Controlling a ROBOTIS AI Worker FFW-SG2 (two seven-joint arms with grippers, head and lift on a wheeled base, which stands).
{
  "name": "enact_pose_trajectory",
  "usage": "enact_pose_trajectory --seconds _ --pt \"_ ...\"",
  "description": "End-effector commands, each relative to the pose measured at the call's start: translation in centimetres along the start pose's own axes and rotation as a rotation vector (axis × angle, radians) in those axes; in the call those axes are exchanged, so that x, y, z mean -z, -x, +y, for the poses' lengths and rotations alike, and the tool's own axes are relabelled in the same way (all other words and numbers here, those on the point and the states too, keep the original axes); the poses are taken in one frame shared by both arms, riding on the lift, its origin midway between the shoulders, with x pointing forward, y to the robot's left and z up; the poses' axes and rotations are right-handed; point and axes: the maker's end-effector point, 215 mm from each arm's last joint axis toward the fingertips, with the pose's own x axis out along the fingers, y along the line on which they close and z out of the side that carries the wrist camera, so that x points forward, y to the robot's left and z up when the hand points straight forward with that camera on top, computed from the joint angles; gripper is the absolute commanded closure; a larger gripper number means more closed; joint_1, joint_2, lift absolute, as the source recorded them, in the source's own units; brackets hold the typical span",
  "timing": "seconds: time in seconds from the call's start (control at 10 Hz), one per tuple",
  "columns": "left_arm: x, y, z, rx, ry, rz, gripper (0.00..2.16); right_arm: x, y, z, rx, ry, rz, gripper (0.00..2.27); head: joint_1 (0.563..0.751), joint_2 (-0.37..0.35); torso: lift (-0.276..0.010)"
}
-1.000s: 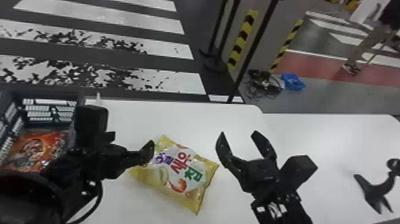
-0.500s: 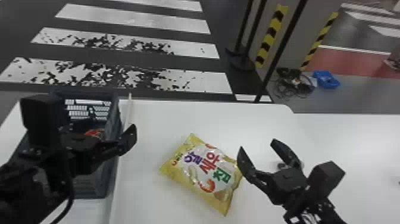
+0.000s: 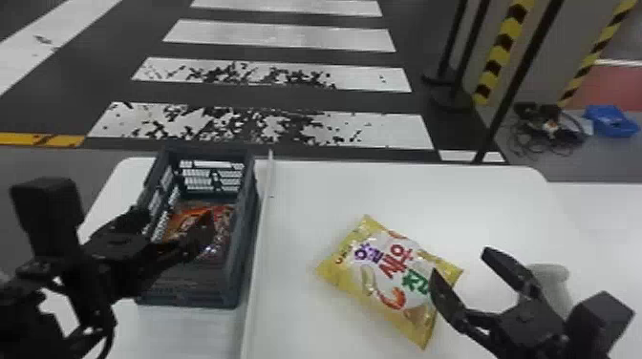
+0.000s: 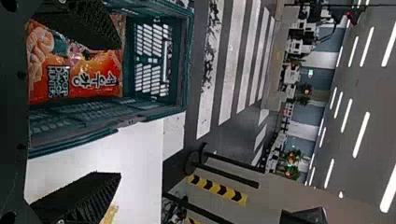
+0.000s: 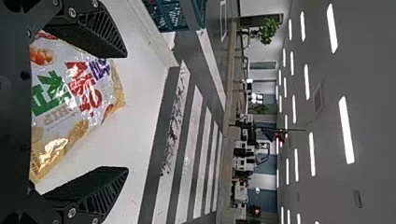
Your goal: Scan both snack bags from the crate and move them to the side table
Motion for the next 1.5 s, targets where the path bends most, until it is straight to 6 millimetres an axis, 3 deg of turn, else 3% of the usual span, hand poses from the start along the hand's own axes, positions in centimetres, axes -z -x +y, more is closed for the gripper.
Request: enact_pose_trajectory --seconds 0.0,0.2,0.5,0.8,1.1,1.2,1.4 --pt "0.7 0.8 1.3 -0.021 0.010 0.012 0.02 2.4 0.3 2.0 -0.039 0.051 0.055 0.14 0.695 -0.016 -0.095" --pt "1.3 1.3 1.9 -0.027 0.023 0.022 0.02 5.0 0.6 4.5 -0.088 0.129 0.091 0.14 0.695 0.037 -0.095" --pt "1.8 1.5 2.2 -0.025 0.035 0.032 0.02 7.7 1.3 6.1 -0.115 0.198 0.134 0.14 0.695 0.078 -0.095" --pt "2.2 1.4 2.3 -0.020 0.043 0.035 0.02 8.6 2.2 7.2 -0.086 0.329 0.104 0.14 0.695 0.088 -0.095" --pt "1.9 1.2 2.1 -0.006 0.052 0.028 0.02 8.3 3.2 8.1 -0.021 0.430 0.022 0.14 0.695 0.093 -0.095" --pt "1.9 1.1 2.0 -0.003 0.053 0.026 0.02 8.8 3.4 8.6 -0.029 0.446 0.032 0.14 0.695 0.099 -0.095" --pt "1.9 1.1 2.0 -0.001 0.054 0.028 0.02 11.8 4.1 9.9 -0.050 0.556 0.106 0.13 0.695 0.107 -0.095"
